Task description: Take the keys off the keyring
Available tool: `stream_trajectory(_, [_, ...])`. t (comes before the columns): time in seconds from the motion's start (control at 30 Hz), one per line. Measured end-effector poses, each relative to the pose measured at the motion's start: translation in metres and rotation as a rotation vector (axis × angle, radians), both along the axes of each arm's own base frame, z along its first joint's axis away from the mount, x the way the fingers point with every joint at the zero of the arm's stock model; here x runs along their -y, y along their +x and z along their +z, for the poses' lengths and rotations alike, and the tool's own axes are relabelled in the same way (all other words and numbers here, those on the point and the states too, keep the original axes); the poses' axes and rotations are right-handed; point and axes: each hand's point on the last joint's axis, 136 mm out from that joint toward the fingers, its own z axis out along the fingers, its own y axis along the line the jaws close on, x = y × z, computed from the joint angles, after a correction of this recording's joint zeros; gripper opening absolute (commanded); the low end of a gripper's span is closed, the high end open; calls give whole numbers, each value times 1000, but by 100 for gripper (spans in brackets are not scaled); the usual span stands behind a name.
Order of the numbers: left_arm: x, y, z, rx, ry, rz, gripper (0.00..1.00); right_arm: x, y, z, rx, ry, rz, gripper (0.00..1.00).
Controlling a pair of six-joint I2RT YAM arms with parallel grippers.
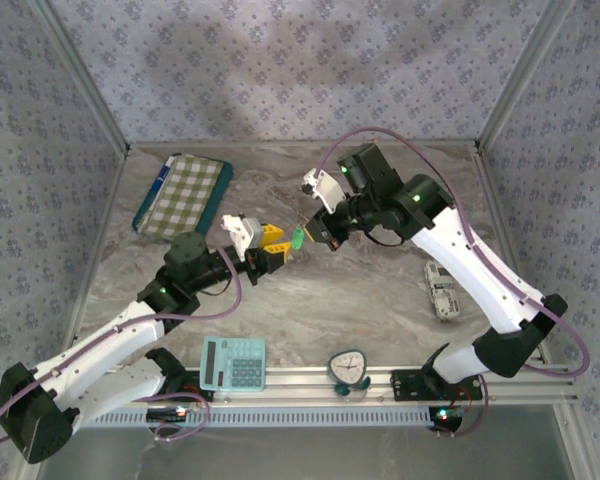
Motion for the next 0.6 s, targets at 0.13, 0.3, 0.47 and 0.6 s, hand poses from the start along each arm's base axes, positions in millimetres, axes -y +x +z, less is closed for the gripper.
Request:
stream_trajectory(0.13, [6, 2, 4, -2, 1, -19, 42, -2, -2, 0, 9, -6, 10, 0])
stream_trajectory(0.3, [10, 2, 13, 10, -11, -39, 45, -3, -4, 0, 12, -7, 19, 0])
stream_trajectory(0.47, [13, 2, 15, 11, -12, -53, 44, -4, -5, -1, 16, -9, 24, 0])
stream_trajectory(0.6, [15, 4, 13, 3, -6, -54, 36, -5, -7, -1, 19, -10, 33, 0])
